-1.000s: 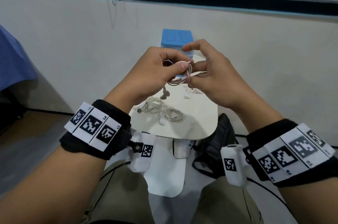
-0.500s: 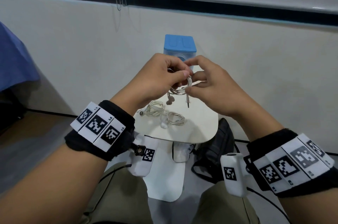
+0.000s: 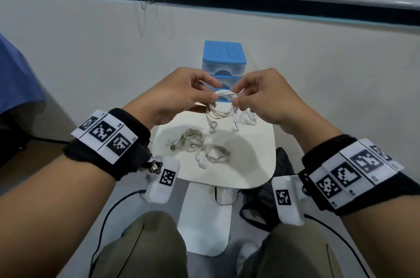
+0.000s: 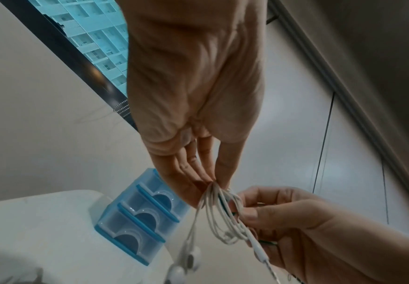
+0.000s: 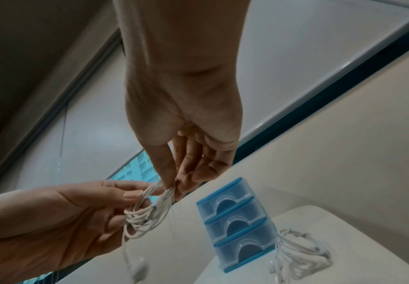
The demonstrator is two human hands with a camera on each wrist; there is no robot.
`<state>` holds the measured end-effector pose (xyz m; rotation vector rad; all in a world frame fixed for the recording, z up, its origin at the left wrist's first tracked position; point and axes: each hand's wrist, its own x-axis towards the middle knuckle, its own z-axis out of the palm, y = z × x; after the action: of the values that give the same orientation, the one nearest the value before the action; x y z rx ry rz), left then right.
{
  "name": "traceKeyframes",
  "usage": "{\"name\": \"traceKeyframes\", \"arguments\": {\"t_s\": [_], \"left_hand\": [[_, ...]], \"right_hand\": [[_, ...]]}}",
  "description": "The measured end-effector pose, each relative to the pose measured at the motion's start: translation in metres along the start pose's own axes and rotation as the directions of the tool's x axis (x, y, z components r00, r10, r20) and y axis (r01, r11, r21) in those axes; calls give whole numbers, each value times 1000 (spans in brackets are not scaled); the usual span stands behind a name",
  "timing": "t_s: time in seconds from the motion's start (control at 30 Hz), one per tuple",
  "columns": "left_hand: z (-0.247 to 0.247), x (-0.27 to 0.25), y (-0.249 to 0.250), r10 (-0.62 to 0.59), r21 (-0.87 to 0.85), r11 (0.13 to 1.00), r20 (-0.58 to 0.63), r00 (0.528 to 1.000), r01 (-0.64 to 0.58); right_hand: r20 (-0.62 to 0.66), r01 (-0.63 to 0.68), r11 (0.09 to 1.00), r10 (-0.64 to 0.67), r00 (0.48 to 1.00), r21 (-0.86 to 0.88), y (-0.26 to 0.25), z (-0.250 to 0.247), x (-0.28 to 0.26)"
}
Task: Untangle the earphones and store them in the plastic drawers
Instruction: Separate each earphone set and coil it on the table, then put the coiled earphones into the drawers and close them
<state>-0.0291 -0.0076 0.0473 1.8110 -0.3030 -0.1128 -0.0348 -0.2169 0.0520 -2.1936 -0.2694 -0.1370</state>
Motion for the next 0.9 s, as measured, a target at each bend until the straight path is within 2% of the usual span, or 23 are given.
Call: {"name": "traceKeyframes", "arguments": {"t_s": [0.2,0.4,0.53,0.63,0.7,0.8,0.9], "left_hand": [[-5,60,-16,-167,69,984,45,985,163],[-10,115,-39,-341,175,931,96,935,321],[-12,139,-64,-387,292,891,83,919,349],[-12,150,-79,-364,410,860,70,929,306],[-12,153,-83,-341,473,841,87,936,263],[-16,153,-80,-321,558,802,103,942,213],[-23,151,-73,-258,526,828,47,965,196]], "right_hand": [[61,-242,968,239,969,65,29,9,49],[133,-330,933,348,928,-140,50,32,95],[115,-276,860,355,928,-429,65,59,121],[69,-221,785,318,946,-579,70,74,129],[88,-167,736,294,952,-656,69,77,129],[132,-115,699,289,948,-706,67,76,132],[130,-97,758,234,964,-645,63,59,138]]}}
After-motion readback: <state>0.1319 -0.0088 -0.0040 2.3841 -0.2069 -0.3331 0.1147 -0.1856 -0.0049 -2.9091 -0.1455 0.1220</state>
